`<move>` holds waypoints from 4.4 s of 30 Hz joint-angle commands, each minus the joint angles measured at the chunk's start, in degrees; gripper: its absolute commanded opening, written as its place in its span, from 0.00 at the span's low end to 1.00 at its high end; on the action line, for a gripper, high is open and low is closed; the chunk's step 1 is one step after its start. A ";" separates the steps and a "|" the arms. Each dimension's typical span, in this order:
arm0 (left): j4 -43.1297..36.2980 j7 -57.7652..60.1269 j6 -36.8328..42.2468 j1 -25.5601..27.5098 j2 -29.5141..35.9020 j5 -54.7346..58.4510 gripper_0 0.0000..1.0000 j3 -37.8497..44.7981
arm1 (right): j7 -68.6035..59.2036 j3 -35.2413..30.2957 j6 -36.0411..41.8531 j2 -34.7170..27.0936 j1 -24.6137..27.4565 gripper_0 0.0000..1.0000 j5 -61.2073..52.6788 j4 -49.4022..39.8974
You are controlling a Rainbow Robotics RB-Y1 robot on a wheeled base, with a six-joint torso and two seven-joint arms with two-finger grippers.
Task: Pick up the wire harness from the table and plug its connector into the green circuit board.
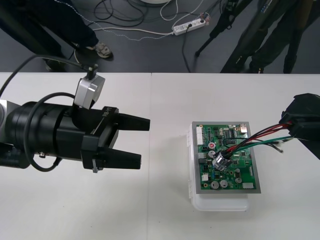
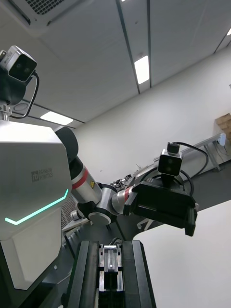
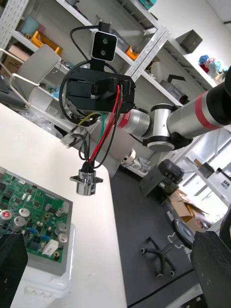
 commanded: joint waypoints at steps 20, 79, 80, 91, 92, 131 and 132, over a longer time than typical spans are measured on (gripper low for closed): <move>-1.84 -2.20 -17.27 0.53 -20.64 -14.37 1.00 17.78 | 4.25 -4.66 3.35 3.00 1.20 0.00 9.97 -11.11; -1.75 -17.85 -4.08 -6.67 -19.14 -13.14 1.00 5.74 | 9.96 -4.13 24.70 17.24 5.15 0.00 32.82 -27.46; -1.75 -17.85 -3.91 -6.67 -19.14 -13.05 1.00 5.65 | 9.96 -3.96 24.79 17.24 5.15 0.00 32.82 -27.46; -1.66 -17.14 -1.89 -8.61 -19.14 -14.11 1.00 3.45 | 10.22 -2.81 24.79 17.51 5.33 0.00 32.82 -27.37; -1.75 -17.06 -1.89 -8.78 -19.14 -14.19 1.00 3.37 | 10.31 -2.73 24.79 17.51 5.33 0.00 32.82 -27.46; -0.52 -13.19 0.40 -10.28 -18.62 -15.60 1.00 -2.17 | 7.68 -1.67 24.79 17.51 6.12 0.00 35.90 -27.73; -0.52 -13.19 0.31 -10.10 -18.44 -15.60 1.00 -2.17 | 7.68 -1.67 24.70 17.51 6.03 0.00 35.90 -27.81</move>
